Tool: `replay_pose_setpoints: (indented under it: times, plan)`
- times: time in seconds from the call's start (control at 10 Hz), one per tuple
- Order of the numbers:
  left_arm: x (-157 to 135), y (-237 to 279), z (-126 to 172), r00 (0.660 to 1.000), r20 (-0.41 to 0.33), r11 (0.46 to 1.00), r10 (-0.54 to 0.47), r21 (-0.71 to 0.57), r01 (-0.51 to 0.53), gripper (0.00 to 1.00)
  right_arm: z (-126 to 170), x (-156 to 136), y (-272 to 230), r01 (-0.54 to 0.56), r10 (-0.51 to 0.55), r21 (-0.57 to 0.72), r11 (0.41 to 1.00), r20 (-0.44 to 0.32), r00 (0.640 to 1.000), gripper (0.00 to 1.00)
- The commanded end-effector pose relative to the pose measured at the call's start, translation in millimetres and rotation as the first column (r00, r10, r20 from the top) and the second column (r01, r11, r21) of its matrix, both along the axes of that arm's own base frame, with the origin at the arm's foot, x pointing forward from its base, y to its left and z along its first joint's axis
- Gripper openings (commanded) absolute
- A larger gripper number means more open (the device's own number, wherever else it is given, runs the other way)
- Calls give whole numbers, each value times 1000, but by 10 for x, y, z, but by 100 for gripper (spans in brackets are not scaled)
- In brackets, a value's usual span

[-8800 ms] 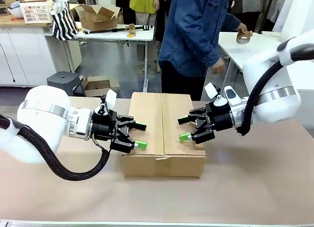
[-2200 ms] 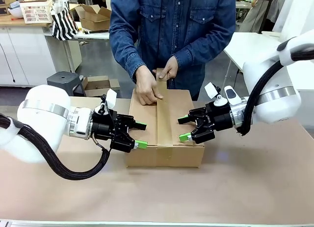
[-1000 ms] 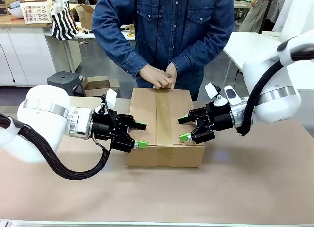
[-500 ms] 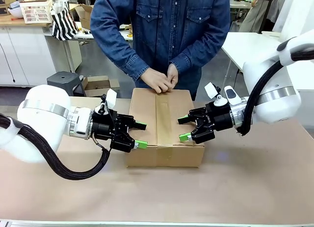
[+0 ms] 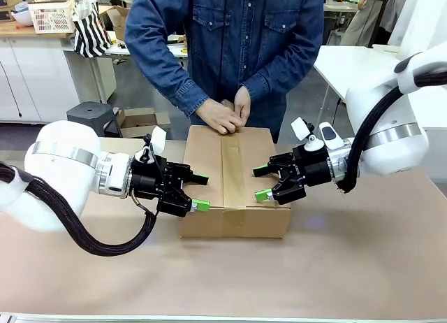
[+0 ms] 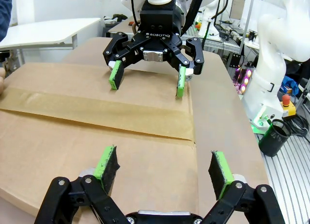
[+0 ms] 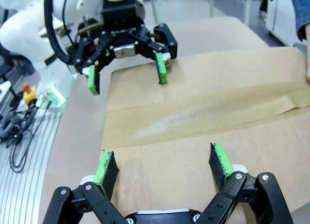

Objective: Pack the gift set into the box.
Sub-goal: Press and hold the closed box until the human finishes sealing it.

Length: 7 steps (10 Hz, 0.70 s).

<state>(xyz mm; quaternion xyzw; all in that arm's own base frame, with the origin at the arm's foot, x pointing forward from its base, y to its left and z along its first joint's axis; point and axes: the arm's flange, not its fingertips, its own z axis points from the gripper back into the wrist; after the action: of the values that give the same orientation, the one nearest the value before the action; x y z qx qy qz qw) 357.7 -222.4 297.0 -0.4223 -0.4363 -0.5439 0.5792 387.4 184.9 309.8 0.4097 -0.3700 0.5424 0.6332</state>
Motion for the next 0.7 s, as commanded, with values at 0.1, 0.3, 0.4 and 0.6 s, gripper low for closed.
replay_pose_setpoints:
  times: [0.1,0.3,0.4,0.6]
  plan:
    - [-30,8,-24,1000,12,1000,-3,9,3,100,-19,-12,-3,0,0,-5,1000,1,1000,100]
    - [-30,8,-24,1000,12,1000,-3,9,3,100,-19,-12,-3,0,0,-5,1000,1,1000,100]
    - [-30,8,-24,1000,12,1000,-3,9,3,100,-19,-12,-3,0,0,-5,1000,1,1000,100]
    - [-30,8,-24,1000,12,1000,-3,9,3,100,-19,-12,-3,0,0,-5,1000,1,1000,100]
